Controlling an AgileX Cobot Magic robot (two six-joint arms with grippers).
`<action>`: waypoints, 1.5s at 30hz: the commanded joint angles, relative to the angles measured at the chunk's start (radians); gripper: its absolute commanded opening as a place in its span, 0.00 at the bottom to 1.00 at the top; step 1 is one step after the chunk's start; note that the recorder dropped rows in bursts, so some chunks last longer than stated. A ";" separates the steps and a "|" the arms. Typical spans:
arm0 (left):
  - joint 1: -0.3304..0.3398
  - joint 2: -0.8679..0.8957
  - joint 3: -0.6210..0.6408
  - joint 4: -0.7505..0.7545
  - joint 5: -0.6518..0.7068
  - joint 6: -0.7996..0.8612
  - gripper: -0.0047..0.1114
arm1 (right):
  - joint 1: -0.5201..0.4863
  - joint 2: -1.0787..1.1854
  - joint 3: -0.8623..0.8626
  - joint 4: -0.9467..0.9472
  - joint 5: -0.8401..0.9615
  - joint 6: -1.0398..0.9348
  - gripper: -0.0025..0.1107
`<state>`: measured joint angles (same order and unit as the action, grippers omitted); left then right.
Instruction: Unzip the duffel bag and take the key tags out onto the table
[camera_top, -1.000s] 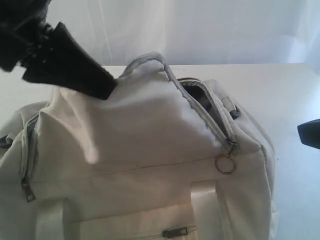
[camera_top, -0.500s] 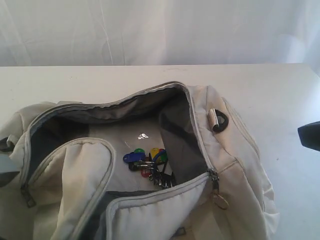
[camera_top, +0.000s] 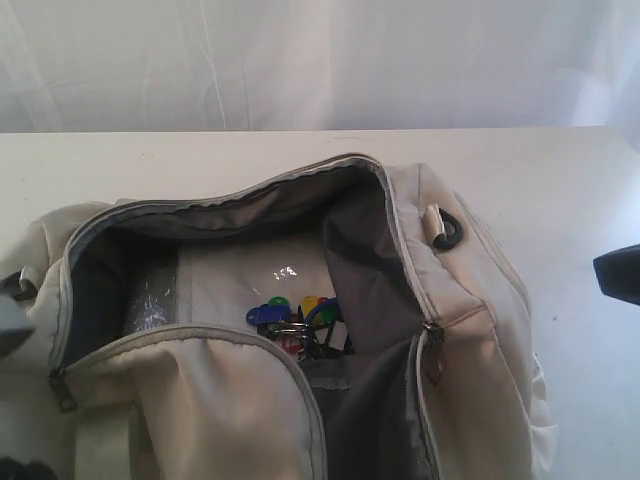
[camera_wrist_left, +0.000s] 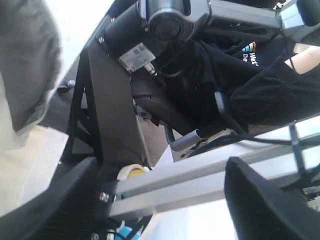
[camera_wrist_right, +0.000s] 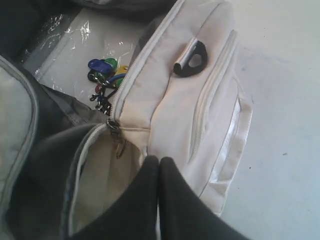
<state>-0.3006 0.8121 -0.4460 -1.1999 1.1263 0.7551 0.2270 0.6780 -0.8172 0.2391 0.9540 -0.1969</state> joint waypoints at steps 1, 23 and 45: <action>-0.003 -0.008 -0.200 0.067 0.046 0.008 0.62 | -0.006 -0.006 -0.007 0.108 -0.059 -0.080 0.02; -0.041 0.548 -0.435 0.312 -0.476 0.036 0.58 | -0.006 0.093 0.004 0.212 -0.096 -0.226 0.02; -0.041 0.529 -0.399 0.694 0.095 -0.243 0.58 | -0.006 0.091 0.155 0.214 -0.218 -0.246 0.02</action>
<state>-0.3370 1.3580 -0.8818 -0.5573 1.1271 0.5574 0.2270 0.7706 -0.6655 0.4490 0.7466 -0.4310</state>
